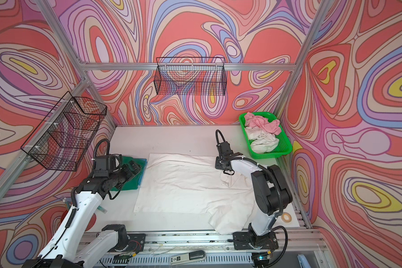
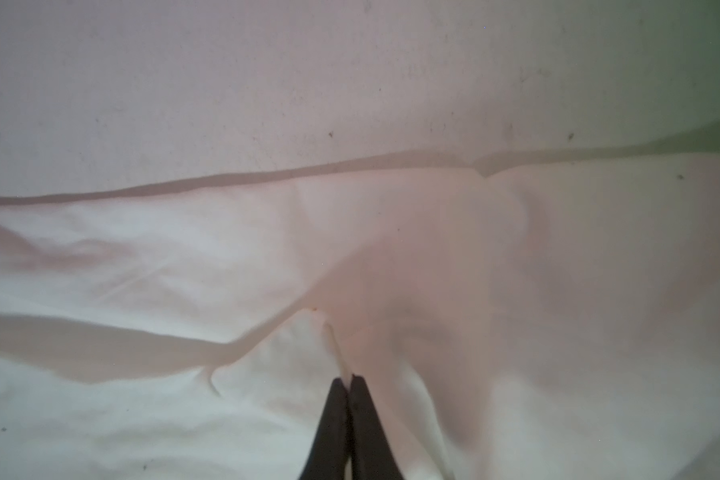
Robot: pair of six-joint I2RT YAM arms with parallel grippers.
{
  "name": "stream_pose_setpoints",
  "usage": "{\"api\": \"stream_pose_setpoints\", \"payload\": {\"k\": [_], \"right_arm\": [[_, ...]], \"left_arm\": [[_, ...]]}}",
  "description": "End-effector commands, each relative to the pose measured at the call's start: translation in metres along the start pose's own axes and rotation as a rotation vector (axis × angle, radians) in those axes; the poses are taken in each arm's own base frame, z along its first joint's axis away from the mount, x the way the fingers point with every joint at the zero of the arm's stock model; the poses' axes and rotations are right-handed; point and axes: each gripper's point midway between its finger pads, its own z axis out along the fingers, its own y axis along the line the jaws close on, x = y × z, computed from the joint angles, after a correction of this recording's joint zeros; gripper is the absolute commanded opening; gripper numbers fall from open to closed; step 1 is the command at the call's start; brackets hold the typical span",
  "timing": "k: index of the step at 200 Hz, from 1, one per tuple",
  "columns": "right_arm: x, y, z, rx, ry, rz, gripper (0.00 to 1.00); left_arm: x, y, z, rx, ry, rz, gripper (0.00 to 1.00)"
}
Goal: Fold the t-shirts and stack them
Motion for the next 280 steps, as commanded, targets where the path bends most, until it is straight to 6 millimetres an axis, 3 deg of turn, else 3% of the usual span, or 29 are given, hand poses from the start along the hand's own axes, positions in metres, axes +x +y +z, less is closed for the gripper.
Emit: {"api": "stream_pose_setpoints", "payload": {"k": [1,62,118,165,192,213,232,258,280], "right_arm": [[0.008,0.006,-0.014,-0.034,-0.001,-0.026,0.00],[0.053,0.030,-0.037,-0.082,0.040,-0.158,0.00],[0.092,0.024,-0.040,0.020,0.084,-0.269,0.00],[0.099,0.036,-0.050,0.011,0.087,-0.314,0.00],[0.090,0.021,-0.060,0.103,0.064,-0.252,0.33],[0.084,0.013,-0.078,0.099,0.012,-0.186,0.48],[0.090,-0.003,-0.083,0.158,0.013,-0.143,0.50],[0.117,-0.004,-0.064,0.128,0.090,-0.122,0.47],[0.126,-0.009,-0.057,0.139,0.103,-0.085,0.46]], "left_arm": [[0.003,0.008,0.001,-0.021,0.012,-0.008,1.00],[0.003,0.009,0.001,-0.023,0.009,-0.015,1.00],[0.003,0.011,0.000,-0.033,0.006,-0.019,1.00],[0.002,0.011,0.002,-0.042,0.013,-0.025,1.00],[0.004,0.013,0.004,-0.048,0.024,-0.030,1.00],[0.004,0.012,0.004,-0.046,0.026,-0.028,1.00],[0.004,0.012,0.004,-0.044,0.026,-0.030,1.00],[0.005,0.011,0.004,-0.036,0.028,-0.034,1.00],[0.004,0.011,0.003,-0.039,0.027,-0.028,1.00]]}}
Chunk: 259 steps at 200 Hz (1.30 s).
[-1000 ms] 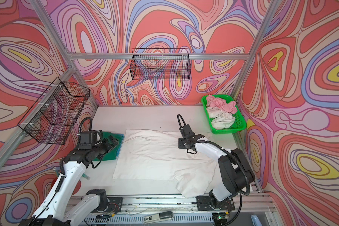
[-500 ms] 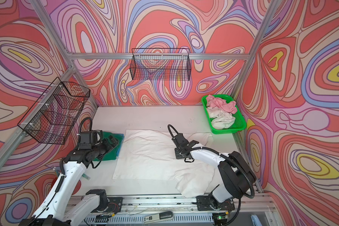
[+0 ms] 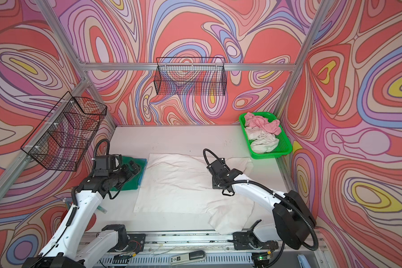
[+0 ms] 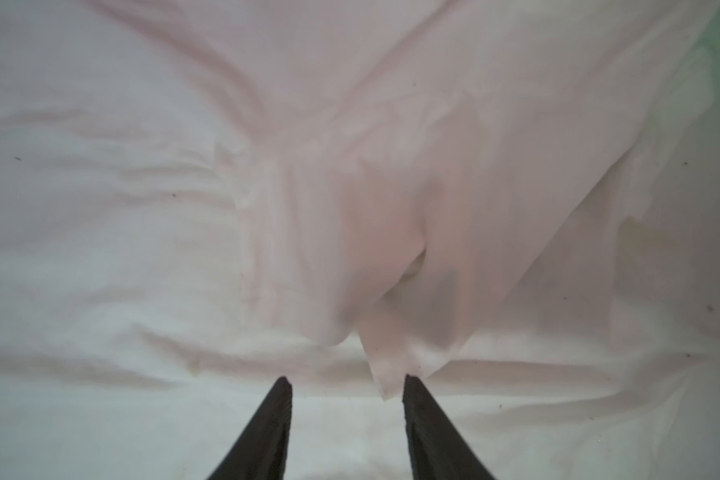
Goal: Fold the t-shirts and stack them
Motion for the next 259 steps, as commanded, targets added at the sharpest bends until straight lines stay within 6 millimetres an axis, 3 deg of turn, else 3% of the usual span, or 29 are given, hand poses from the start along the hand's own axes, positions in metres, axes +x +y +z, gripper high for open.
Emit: {"api": "stream_pose_setpoints", "payload": {"k": [1,44,74,128,160,214,227,259], "right_arm": [[0.018,-0.007,0.012,0.030,0.046,0.060,0.46],[0.027,-0.016,0.024,0.058,0.069,0.155,0.50],[0.015,-0.005,0.023,-0.050,0.041,0.230,0.45],[0.015,-0.018,0.035,-0.022,0.065,0.227,0.26],[0.011,-0.025,0.030,0.014,0.044,0.226,0.12],[0.017,-0.033,0.032,0.049,0.051,0.222,0.05],[0.012,-0.037,0.026,0.061,0.035,0.231,0.00],[0.001,-0.049,0.006,0.078,-0.004,0.250,0.00]], "left_arm": [[0.004,0.007,0.000,-0.026,0.018,-0.013,1.00],[0.006,0.007,0.002,-0.022,0.022,-0.017,1.00],[0.005,0.007,0.002,-0.021,0.025,-0.017,1.00],[0.006,0.007,0.003,-0.021,0.028,-0.016,1.00],[0.007,0.007,0.004,-0.020,0.036,-0.018,1.00],[0.006,0.007,0.004,-0.020,0.035,-0.017,1.00],[0.007,0.007,0.004,-0.020,0.036,-0.017,1.00],[0.006,0.007,0.004,-0.018,0.034,-0.018,1.00]]}}
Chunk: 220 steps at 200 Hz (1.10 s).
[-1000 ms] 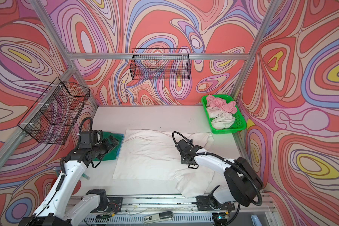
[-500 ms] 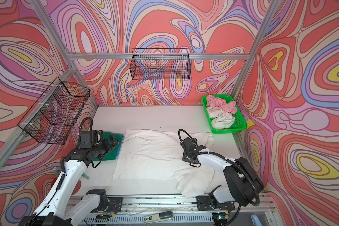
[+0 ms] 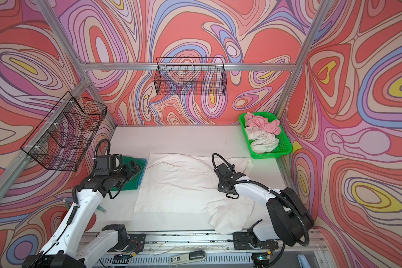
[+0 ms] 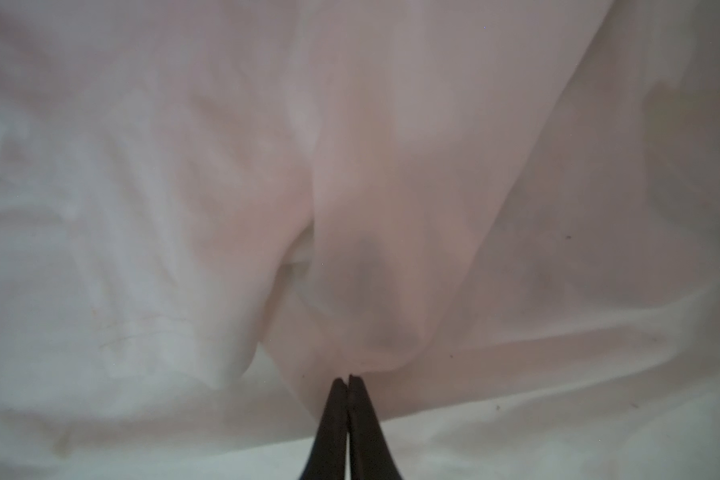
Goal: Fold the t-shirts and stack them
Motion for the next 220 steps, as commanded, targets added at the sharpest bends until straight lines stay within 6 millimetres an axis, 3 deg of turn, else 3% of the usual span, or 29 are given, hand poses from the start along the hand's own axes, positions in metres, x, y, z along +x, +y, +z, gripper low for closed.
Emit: {"api": "stream_pose_setpoints", "payload": {"k": [1,112,163,197,220], "right_arm": [[-0.015,-0.013,-0.019,0.036,-0.051,0.027,0.00],[-0.030,-0.039,-0.077,0.050,-0.110,0.097,0.00],[-0.012,-0.043,-0.076,0.028,-0.055,0.146,0.00],[-0.009,-0.056,-0.082,0.041,-0.084,0.227,0.14],[-0.010,-0.062,-0.088,0.024,-0.121,0.285,0.42]], "left_arm": [[0.005,0.006,0.001,-0.015,0.018,-0.015,1.00],[0.005,0.006,-0.001,-0.010,0.014,-0.013,1.00],[0.005,0.005,0.000,-0.004,0.018,-0.014,1.00],[0.004,0.005,-0.001,-0.013,0.018,-0.004,1.00],[0.003,0.003,0.001,-0.009,0.025,-0.003,1.00]]}}
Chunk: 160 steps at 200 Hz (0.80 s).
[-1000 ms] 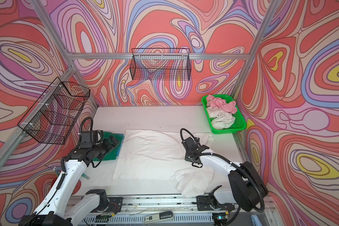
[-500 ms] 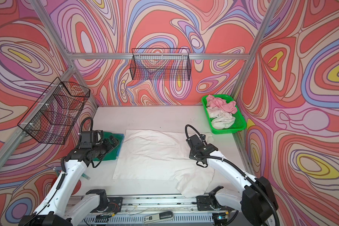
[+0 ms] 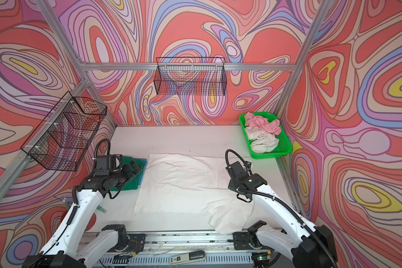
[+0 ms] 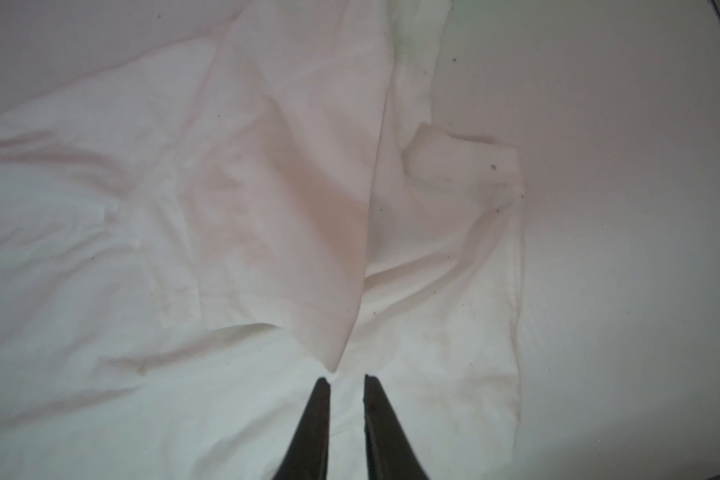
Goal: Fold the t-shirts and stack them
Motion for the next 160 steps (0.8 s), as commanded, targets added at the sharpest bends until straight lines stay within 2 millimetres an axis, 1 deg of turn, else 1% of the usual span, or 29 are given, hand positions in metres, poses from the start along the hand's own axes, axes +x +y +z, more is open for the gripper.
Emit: {"api": "stream_pose_setpoints", "payload": {"k": [1,7,23,43,51,71,85,93,107,118,140,160], "right_arm": [[0.000,-0.016,-0.005,0.024,-0.024,0.078,0.43],[-0.003,-0.014,-0.007,0.008,-0.032,0.079,0.47],[-0.016,-0.008,-0.013,-0.012,-0.062,0.081,0.51],[-0.036,0.018,-0.019,-0.095,-0.091,0.040,0.57],[-0.042,0.031,-0.016,-0.126,-0.087,0.017,0.57],[-0.057,0.058,-0.003,-0.164,-0.072,-0.009,0.58],[-0.068,0.070,0.010,-0.168,-0.075,-0.010,0.58],[-0.075,0.072,0.019,-0.166,-0.063,0.005,0.58],[-0.091,0.069,0.038,-0.166,-0.053,0.059,0.58],[-0.099,0.065,0.057,-0.169,-0.034,0.096,0.58],[-0.113,0.051,0.090,-0.092,-0.029,0.132,0.57],[-0.125,0.038,0.111,-0.026,-0.052,0.143,0.57]], "left_arm": [[0.002,0.005,0.001,-0.018,0.020,-0.004,1.00],[0.002,0.004,0.002,-0.017,0.025,-0.004,1.00],[0.001,0.003,0.005,-0.023,0.033,-0.007,1.00],[-0.005,0.000,0.008,-0.028,0.028,-0.013,1.00],[-0.007,-0.002,0.010,-0.023,0.029,-0.018,1.00],[-0.013,-0.010,0.021,-0.008,0.047,-0.045,1.00],[-0.018,-0.015,0.029,-0.006,0.059,-0.062,0.99],[-0.021,-0.019,0.032,-0.009,0.061,-0.064,0.98],[-0.029,-0.026,0.040,-0.029,0.044,-0.052,0.98],[-0.034,-0.035,0.048,-0.019,0.049,-0.055,0.98],[-0.041,-0.052,0.070,-0.033,0.080,-0.053,0.98],[-0.045,-0.066,0.091,-0.068,0.074,-0.013,0.99]]}}
